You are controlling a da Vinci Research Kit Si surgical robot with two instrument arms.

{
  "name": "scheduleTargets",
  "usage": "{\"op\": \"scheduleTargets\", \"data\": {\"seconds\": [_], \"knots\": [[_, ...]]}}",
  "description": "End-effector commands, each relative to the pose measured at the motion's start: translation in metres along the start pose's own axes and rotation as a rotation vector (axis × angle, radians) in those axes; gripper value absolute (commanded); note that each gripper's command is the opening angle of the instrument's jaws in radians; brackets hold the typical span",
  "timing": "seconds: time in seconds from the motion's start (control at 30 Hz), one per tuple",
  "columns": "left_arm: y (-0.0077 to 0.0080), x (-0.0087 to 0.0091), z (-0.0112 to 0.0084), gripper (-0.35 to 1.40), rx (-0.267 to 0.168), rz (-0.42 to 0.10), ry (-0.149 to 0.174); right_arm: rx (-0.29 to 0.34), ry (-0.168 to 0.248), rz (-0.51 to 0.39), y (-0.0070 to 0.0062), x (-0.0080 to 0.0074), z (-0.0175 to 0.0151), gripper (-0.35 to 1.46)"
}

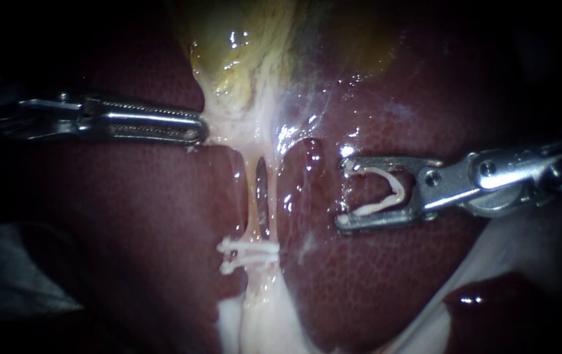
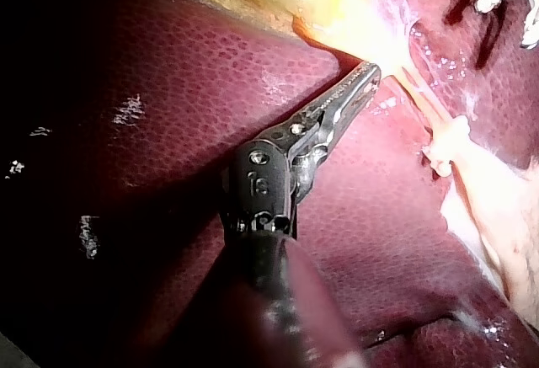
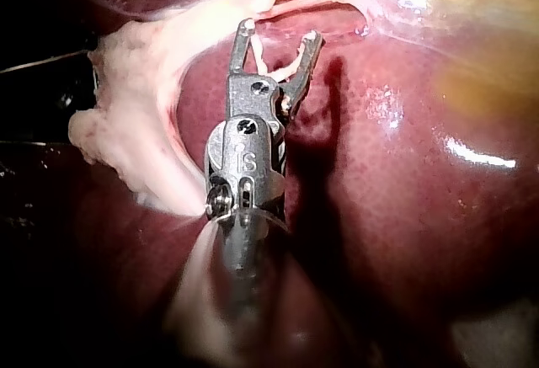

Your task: Clipping third clip left tube

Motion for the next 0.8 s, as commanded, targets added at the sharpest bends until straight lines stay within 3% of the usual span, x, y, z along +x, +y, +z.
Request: {"op": "scheduleTargets", "data": {"seconds": [0.03,0.2,0.4,0.67,0.8], "knots": [[0.0001,0.0002,-0.0003,-0.35,-0.002,-0.001,-0.001,0.003,0.001,0.000,0.0000,0.0000,0.0000,0.50],[0.0006,0.0019,-0.0025,-0.35,-0.015,-0.011,-0.009,0.007,0.002,0.000,-0.0001,0.0001,0.0000,0.50],[0.0017,0.0038,-0.0054,-0.35,-0.011,-0.019,0.022,0.023,0.003,-0.001,-0.0004,0.0004,0.0002,0.50],[0.0023,0.0041,-0.0057,-0.35,-0.008,-0.016,0.026,0.063,0.049,0.006,-0.0010,0.0020,0.0022,0.50],[0.0023,0.0041,-0.0057,-0.35,-0.007,-0.016,0.026,0.078,0.074,0.050,-0.0009,0.0030,0.0041,0.50]]}}
